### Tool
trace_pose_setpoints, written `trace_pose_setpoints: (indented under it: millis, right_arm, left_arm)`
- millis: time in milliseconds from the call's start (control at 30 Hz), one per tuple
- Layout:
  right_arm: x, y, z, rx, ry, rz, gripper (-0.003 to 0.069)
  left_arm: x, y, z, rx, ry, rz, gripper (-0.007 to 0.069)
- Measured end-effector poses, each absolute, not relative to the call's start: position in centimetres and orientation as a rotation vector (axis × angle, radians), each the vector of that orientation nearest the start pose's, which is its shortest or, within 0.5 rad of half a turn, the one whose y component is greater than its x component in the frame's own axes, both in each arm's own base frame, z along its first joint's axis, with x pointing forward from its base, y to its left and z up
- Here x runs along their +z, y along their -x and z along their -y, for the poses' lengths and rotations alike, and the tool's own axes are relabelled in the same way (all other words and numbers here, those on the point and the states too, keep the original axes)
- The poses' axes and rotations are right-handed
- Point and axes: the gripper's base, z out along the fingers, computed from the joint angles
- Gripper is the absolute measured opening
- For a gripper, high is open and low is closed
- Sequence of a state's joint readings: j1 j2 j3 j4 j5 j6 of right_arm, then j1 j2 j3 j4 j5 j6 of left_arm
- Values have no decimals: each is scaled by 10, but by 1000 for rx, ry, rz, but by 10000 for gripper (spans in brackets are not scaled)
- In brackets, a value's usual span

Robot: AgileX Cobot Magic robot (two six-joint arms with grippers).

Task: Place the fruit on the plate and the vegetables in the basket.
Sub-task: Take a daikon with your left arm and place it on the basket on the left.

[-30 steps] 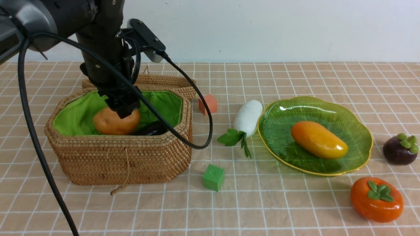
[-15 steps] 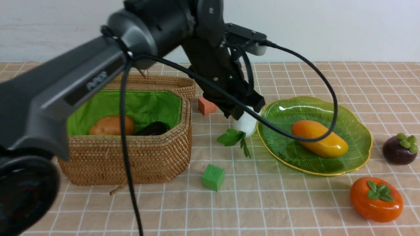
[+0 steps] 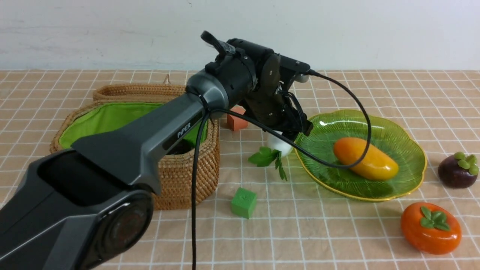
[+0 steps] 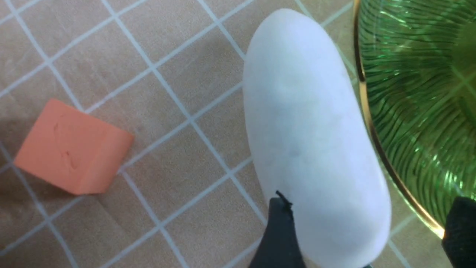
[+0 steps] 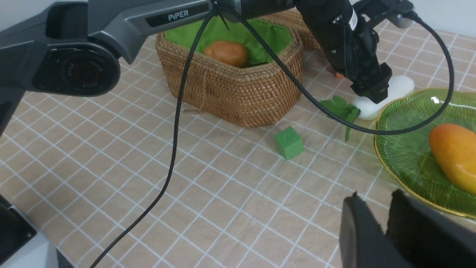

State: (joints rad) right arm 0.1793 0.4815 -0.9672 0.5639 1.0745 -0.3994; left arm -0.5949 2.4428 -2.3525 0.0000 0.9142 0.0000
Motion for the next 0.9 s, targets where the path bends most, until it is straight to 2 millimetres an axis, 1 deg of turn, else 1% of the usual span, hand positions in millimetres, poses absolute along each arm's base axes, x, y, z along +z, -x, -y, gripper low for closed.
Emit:
trace_pose_setpoints:
  millis: [100, 267, 400, 600, 767, 900]
  right_arm:
    - [409, -31, -49, 537, 588, -1896, 140]
    - [408, -30, -50, 547, 590, -1905, 140]
    - [408, -30, -50, 548, 591, -1909, 140]
    - [408, -29, -51, 568, 595, -1909, 140]
    - [408, -29, -51, 576, 601, -1916, 140]
    - [407, -28, -51, 580, 609, -1927, 140]
  left_arm:
    - [221, -455, 306, -230, -740, -2392, 535]
    - [217, -456, 306, -210, -748, -2393, 486]
    - [215, -456, 306, -206, -749, -2395, 472]
    - [196, -458, 307, -184, -765, -2432, 469]
    - [195, -459, 307, -181, -766, -2434, 465]
    - [194, -459, 305, -150, -778, -2440, 446]
